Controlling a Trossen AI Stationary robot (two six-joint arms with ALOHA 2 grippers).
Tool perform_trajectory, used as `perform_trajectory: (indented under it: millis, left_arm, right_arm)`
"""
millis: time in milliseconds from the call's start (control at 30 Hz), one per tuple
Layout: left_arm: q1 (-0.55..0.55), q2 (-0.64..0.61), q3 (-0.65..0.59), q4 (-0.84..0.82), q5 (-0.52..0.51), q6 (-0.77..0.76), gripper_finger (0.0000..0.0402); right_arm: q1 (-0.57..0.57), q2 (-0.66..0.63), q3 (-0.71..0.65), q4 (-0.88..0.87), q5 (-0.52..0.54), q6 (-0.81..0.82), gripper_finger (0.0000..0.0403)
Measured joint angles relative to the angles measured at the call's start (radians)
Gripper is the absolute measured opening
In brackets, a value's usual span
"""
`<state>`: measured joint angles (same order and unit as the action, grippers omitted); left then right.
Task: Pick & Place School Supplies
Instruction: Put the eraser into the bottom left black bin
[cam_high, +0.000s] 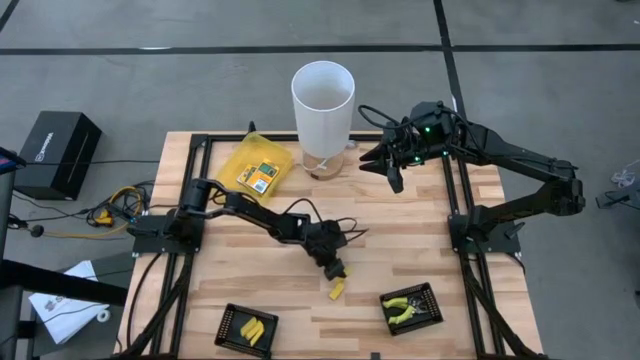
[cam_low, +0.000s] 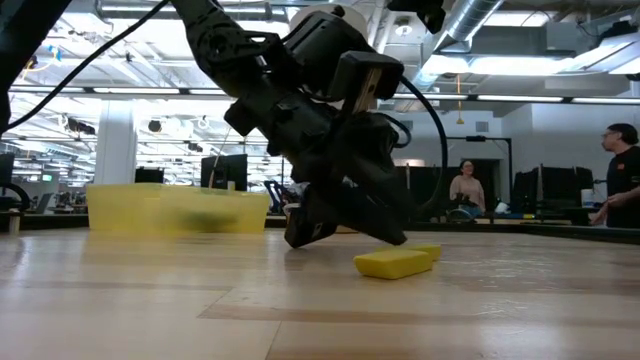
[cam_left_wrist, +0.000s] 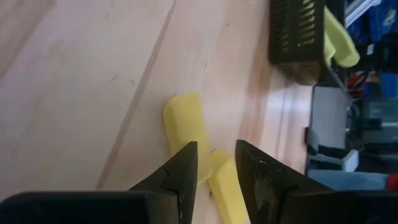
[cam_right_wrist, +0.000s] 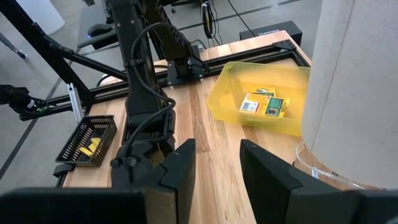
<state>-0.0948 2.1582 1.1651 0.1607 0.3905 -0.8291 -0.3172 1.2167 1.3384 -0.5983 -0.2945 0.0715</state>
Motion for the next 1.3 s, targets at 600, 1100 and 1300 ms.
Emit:
perform_trajectory:
  millis: [600,1100,1300]
  left_arm:
    - [0.053,-0.005,0.002,-0.101,0.014,0.129,0.0104]
    - [0.013,-0.005,0.002,-0.101,-0.100,0.136,0.0056]
    - [0.013,-0.005,0.002,-0.100,-0.096,0.141,0.0023]
  right_arm:
    - [0.000,0.000,0.000,0.000,0.000,0.007,0.0118]
    - [0.000,0.000,0.000,0.000,0.000,0.001,0.0118]
    - [0.000,0.000,0.000,0.000,0.002,-0.001,0.0118]
